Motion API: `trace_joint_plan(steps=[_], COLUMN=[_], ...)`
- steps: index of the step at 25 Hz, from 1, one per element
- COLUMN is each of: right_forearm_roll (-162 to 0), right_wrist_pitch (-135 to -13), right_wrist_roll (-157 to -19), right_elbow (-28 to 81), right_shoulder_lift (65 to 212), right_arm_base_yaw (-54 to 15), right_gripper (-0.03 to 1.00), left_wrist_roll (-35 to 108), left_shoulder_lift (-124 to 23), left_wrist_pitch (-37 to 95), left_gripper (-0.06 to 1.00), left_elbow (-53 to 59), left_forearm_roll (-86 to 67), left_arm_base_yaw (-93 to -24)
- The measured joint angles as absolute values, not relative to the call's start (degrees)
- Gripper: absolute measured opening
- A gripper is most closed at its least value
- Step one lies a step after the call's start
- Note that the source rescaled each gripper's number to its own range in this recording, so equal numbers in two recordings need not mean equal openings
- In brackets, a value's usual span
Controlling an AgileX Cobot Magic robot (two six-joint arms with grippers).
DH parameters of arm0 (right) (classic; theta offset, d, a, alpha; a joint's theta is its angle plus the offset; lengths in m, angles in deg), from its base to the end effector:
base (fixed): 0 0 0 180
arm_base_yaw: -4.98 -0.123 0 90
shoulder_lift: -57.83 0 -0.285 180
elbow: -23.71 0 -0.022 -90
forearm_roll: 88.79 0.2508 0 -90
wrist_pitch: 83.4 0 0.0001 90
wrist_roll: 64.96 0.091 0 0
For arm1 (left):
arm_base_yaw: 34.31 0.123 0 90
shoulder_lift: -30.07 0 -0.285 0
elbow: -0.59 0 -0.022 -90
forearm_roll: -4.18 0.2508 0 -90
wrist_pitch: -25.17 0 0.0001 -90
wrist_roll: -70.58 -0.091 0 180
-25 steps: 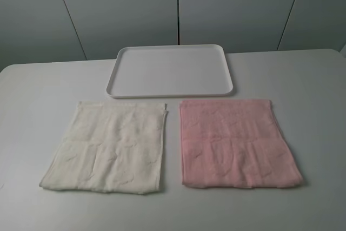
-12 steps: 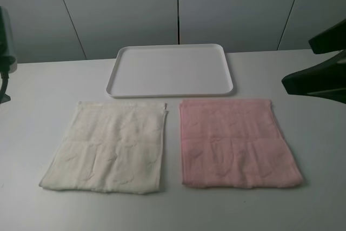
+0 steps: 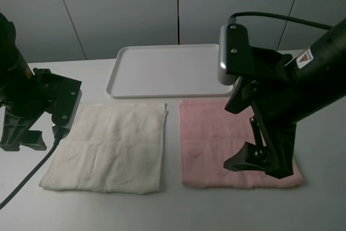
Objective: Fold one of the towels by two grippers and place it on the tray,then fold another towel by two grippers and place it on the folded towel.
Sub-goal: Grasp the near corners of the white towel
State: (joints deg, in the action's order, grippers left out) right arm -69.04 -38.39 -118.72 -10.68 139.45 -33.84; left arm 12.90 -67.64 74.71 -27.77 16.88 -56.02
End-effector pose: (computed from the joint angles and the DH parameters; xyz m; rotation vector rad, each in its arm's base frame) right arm 0.1614 0.1578 0.2321 -1.7911 2.1017 0.3317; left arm 0.2488 -0.0827 0.1862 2.1455 2.2498 0.2946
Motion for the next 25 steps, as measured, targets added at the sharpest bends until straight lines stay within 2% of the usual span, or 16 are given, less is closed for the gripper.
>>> trace_joint_plan(steps=[7,12,21,25], right_forearm_roll=[-73.49,-76.27,-78.98,-79.24], right_wrist_pitch=[-38.88,-38.32,-38.61,-39.74], right_wrist_roll=[-114.62,-112.45,-108.66,-108.56], right_elbow=[-1.37,4.5,5.12,5.21], right_shoulder_lift=[150.46,158.74,166.76,169.61], right_arm_base_yaw=[-43.91,-50.0,-52.02,-55.41], right_gripper=[1.0,1.0,1.0,1.0], left_wrist_roll=[8.13,5.08,4.09,3.81], left_shoulder_lift=[-67.64,-67.64,-68.75,-71.72], left_wrist_pitch=[69.53,62.83,52.85,51.38], left_gripper=[1.0,1.0,1.0,1.0], left_elbow=[-37.5,-45.15,-48.82,-48.82], left_forearm_roll=[16.88,16.7,16.26,16.26], left_arm_base_yaw=[-52.04,-51.94,-51.94,-51.53])
